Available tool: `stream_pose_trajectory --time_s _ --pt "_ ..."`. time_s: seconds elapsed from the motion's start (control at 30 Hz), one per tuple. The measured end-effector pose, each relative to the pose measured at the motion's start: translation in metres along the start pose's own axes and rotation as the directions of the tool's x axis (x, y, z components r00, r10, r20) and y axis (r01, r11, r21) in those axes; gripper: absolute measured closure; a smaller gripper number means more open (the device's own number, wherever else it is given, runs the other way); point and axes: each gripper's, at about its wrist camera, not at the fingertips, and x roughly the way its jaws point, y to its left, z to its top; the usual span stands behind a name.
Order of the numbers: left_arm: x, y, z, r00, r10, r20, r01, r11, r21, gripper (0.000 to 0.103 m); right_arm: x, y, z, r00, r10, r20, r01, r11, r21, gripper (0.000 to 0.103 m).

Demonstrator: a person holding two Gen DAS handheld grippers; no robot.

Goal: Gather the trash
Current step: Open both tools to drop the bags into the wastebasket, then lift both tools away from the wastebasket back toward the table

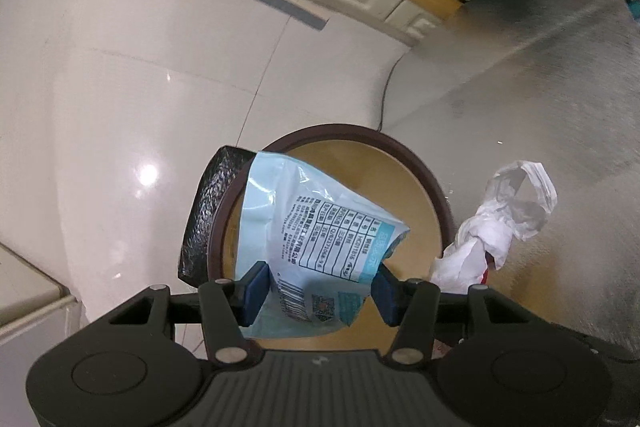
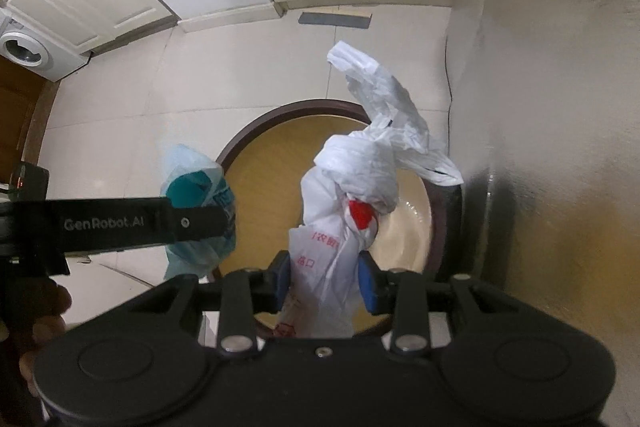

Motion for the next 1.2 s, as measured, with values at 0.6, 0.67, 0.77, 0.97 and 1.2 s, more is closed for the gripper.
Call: stream_pose_trajectory --time_s 0.6,0.67,0.77,0.97,1.2 --pt "0.053 0.008 0.018 0.995 0.019 -0.098 -0.023 0.999 -0.040 0.022 0.048 -0.005 0.004 0.999 0.007 -0.037 -0.007 1.000 -0.010 0.038" --pt "0.054 0.006 0.015 0.994 0.023 -0.109 -0.027 0.999 -0.035 0.022 0.045 -0.006 0.002 0.999 0.001 -0.041 -0.002 1.000 -0.004 0.037" --pt "0.051 0.004 0.010 0.992 0.039 -0.119 -0.041 0.999 -0.013 0.019 0.040 -0.009 -0.001 0.999 -0.004 -0.044 0.004 1.000 0.005 0.031" --pt "0.040 0.010 0.002 0.989 0.077 -0.125 -0.077 0.997 -0.001 0.014 0.028 -0.012 -0.007 0.998 -0.026 -0.052 0.026 1.000 0.000 0.023" --pt "0.016 0.018 -0.004 0.990 0.102 -0.099 -0.103 0.995 -0.001 0.010 0.015 -0.017 -0.015 0.996 -0.075 -0.056 0.076 0.997 0.010 0.010"
